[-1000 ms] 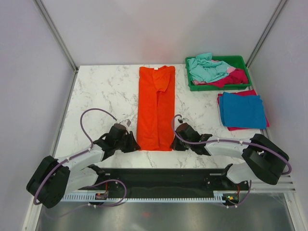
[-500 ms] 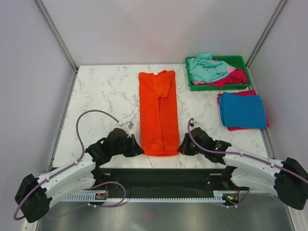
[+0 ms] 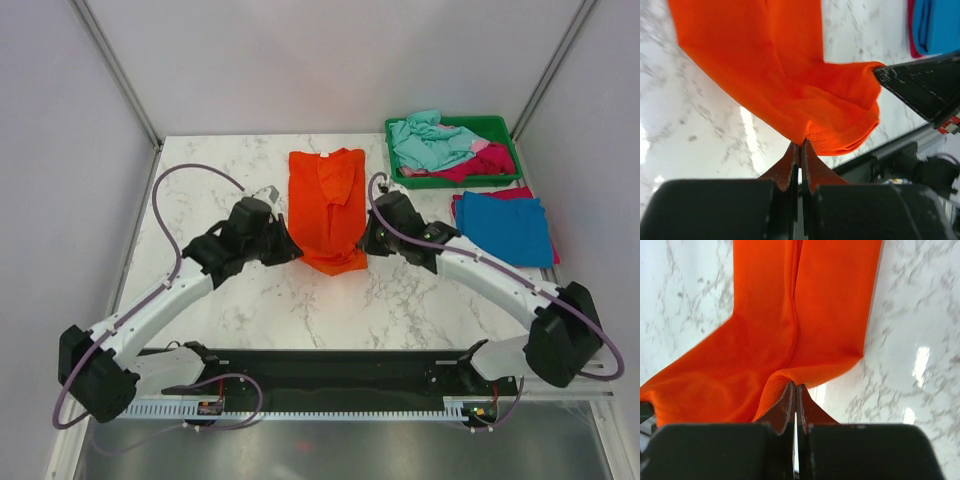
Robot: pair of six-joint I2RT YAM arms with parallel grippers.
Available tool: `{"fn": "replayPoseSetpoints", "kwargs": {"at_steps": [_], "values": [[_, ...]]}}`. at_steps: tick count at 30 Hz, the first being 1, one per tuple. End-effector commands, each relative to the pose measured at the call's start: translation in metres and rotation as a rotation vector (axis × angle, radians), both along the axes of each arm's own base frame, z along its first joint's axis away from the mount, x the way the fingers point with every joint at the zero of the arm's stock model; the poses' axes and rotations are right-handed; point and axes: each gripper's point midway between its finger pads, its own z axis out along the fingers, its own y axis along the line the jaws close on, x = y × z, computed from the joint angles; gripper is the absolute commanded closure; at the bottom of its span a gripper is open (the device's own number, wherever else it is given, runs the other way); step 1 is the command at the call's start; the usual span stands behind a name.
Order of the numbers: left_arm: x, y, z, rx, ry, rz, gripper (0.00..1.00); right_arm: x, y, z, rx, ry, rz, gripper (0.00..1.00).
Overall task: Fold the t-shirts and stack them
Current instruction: Fold the tshirt
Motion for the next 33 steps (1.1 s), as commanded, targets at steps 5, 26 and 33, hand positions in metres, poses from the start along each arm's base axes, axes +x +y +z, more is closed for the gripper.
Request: {"fn": "replayPoseSetpoints", "kwargs": {"at_steps": [5, 26, 33], "values": [[0.086, 0.02, -0.004, 0.112, 0.017, 0.021, 0.98, 0.068, -0.009, 0.002, -0.132, -0.027, 0.012, 1.0], [0.215, 0.02, -0.064, 0.09, 0.141, -0.012, 0.98, 0.186, -0.01, -0.038, -0.181, 0.004, 0.012, 1.0], [0.237, 0.02, -0.087, 0.084, 0.173, -0.013, 0.98, 0.207, -0.005, -0.057, -0.156, 0.034, 0.031, 1.0]]}}
